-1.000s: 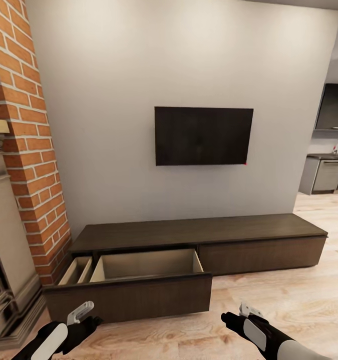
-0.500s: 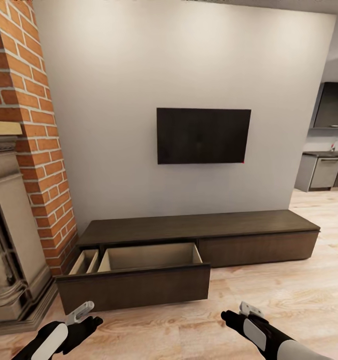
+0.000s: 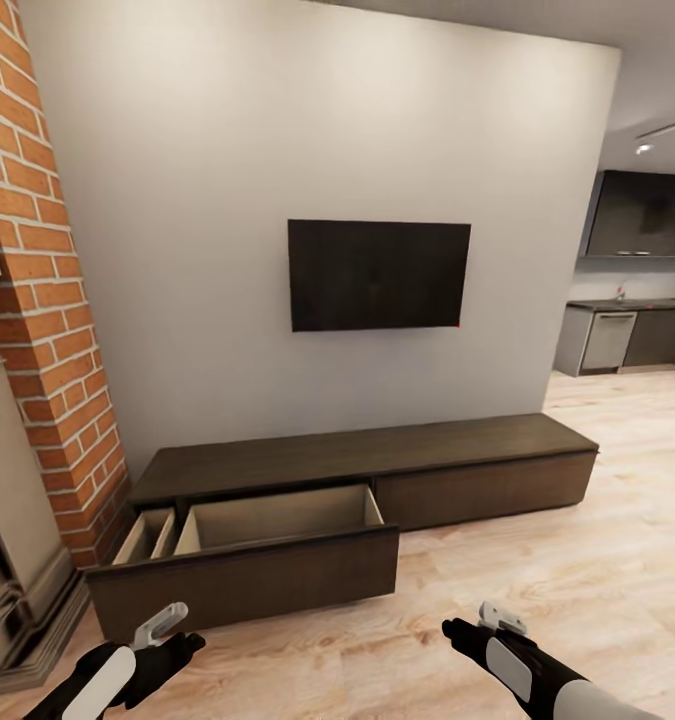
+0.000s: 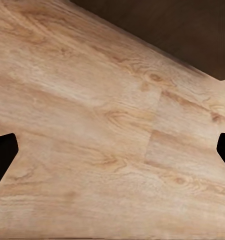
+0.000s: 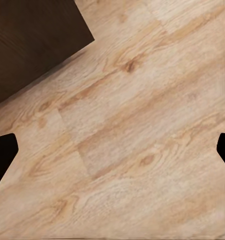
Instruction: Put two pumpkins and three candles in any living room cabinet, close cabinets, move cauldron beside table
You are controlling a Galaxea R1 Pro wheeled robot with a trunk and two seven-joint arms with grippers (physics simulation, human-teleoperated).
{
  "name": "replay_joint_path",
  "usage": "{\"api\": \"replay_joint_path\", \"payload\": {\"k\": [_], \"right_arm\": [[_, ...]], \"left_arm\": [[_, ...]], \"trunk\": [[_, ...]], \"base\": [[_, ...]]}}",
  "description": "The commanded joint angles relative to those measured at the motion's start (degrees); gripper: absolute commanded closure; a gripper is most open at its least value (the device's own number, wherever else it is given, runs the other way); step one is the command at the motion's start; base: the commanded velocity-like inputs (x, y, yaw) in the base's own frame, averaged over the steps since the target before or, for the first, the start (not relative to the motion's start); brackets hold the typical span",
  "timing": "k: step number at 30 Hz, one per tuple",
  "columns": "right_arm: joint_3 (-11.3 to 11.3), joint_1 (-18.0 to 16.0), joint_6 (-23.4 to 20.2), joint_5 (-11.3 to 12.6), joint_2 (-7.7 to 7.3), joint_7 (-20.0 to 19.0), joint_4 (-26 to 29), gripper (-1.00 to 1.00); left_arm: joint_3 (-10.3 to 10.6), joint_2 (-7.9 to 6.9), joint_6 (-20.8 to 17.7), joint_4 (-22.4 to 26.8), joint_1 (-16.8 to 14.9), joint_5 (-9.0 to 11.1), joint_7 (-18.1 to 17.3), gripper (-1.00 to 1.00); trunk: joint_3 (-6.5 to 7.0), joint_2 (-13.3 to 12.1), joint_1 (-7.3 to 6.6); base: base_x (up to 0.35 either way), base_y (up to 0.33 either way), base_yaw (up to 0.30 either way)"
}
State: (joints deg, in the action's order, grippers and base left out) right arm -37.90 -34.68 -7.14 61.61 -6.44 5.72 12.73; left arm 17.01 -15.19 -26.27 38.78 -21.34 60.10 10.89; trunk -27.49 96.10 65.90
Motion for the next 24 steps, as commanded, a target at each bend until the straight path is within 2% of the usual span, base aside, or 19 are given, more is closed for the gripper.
{"api": "replay_joint_path", "payload": {"k": [1,24], "right_arm": [[-0.42,-0.03,-0.24,0.36,-0.03,0.43,0.18,-1.00],[-0.42,-0.03,-0.42,0.43,-0.06,0.43,0.07,-1.00]], "left_arm": [[0.30,-0.10,-0.01,0.14,-0.02,0.62,0.54,-1.00],[0.52,0.50,0.08,0.16,-0.02,0.38,0.62,-1.00]], "trunk": [[0.07,-0.37,-0.24],[3.09,-9.60,-5.30]], "base": [[-0.197,0.147,-0.249],[-0.255,0.182,-0.244]]}}
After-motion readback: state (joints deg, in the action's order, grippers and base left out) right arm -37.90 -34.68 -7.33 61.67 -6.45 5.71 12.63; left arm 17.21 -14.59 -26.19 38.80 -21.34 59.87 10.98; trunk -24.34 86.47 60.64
